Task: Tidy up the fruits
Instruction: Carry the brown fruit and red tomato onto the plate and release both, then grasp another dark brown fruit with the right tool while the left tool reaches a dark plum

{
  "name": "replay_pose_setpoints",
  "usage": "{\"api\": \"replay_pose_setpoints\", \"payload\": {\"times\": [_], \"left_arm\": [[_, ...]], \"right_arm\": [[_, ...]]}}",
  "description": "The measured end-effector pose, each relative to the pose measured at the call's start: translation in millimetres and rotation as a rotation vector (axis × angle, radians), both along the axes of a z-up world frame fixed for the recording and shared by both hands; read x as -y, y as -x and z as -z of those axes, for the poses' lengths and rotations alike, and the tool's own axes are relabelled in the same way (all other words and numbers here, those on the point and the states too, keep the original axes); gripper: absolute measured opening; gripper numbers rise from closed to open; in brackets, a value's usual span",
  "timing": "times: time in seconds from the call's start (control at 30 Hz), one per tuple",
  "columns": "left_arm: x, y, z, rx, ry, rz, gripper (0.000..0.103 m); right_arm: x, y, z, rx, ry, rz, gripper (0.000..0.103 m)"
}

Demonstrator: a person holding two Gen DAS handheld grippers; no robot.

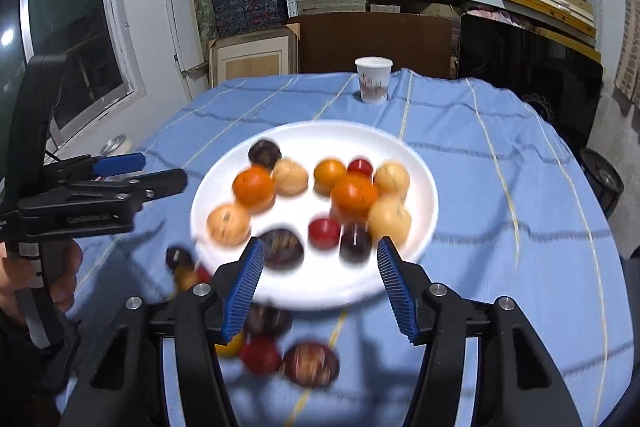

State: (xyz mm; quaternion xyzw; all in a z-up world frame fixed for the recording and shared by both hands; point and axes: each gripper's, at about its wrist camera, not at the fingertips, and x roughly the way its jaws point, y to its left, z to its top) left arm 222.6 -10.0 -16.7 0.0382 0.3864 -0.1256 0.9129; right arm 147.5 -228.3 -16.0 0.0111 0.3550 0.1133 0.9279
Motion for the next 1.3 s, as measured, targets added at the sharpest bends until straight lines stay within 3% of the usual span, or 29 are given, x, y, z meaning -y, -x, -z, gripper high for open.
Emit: {"api": "replay_pose_setpoints", "payload": {"times": [0.17, 0.37, 0.73, 0.9, 0.97, 1.13, 1.3], "left_arm": [[-15.7, 35.9, 32.5, -0.052, 0.038, -0.027, 0.087], [-25.1, 43.8, 63.5, -0.123, 0.077, -0.046, 0.087], [-23.7, 41.8, 72.0, -0.136, 0.091, -0.031, 0.087], [-21.1, 40.1, 73.9, -0.146, 0.085, -0.020, 0.087], [-20.8, 40.5, 73.8, -0.144, 0.082, -0.021, 0.087], [-24.9, 42.1, 70.1, -0.116, 0.081, -0.057, 0.087], [-32.5, 35.5, 67.7, -0.120, 0.084, -0.113, 0.087]], "right_arm": [[1.4, 38.4, 29.0, -0.008, 0.038, 0.025, 0.060], [-0.5, 39.4, 41.8, -0.062, 0.082, 0.043, 0.060], [-23.1, 13.3, 63.5, -0.175, 0.183, 0.010, 0.055], [-23.2, 5.1, 68.1, -0.181, 0.171, 0.020, 0.055], [-20.4, 5.6, 67.4, -0.178, 0.156, 0.024, 0.043], [-8.0, 12.1, 59.6, -0.127, 0.130, 0.107, 0.043], [-11.0, 12.9, 58.5, -0.114, 0.148, 0.100, 0.043]]}}
